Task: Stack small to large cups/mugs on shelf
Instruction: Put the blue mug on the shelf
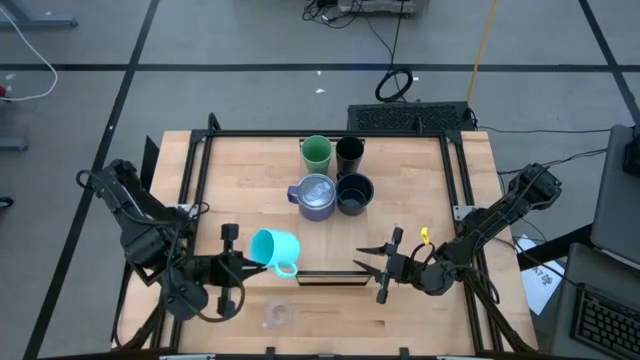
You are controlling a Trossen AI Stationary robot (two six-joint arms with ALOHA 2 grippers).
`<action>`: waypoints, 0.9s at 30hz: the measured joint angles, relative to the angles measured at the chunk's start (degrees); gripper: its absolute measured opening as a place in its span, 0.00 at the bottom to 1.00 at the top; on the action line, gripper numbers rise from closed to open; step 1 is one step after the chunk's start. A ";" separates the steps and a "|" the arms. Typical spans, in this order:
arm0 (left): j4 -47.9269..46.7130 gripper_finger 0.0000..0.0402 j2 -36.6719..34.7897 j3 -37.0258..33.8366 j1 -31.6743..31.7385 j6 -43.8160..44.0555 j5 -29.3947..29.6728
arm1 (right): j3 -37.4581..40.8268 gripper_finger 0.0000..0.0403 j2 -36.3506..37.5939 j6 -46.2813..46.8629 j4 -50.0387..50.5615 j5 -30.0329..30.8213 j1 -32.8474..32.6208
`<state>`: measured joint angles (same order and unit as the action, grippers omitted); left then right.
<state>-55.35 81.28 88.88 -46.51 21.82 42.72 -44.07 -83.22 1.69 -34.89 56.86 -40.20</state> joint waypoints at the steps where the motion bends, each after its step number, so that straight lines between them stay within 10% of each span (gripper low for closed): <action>1: 0.05 0.01 0.00 0.00 0.37 0.38 -0.20 | 0.00 0.30 0.00 0.00 0.00 0.00 -0.03; 27: 0.46 0.01 5.39 15.77 15.31 -15.08 -21.07 | -0.02 0.30 -0.02 0.44 0.85 -0.05 -1.14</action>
<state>-54.90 86.67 104.65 -31.20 6.75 21.65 -44.10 -83.24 2.13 -34.04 56.81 -41.34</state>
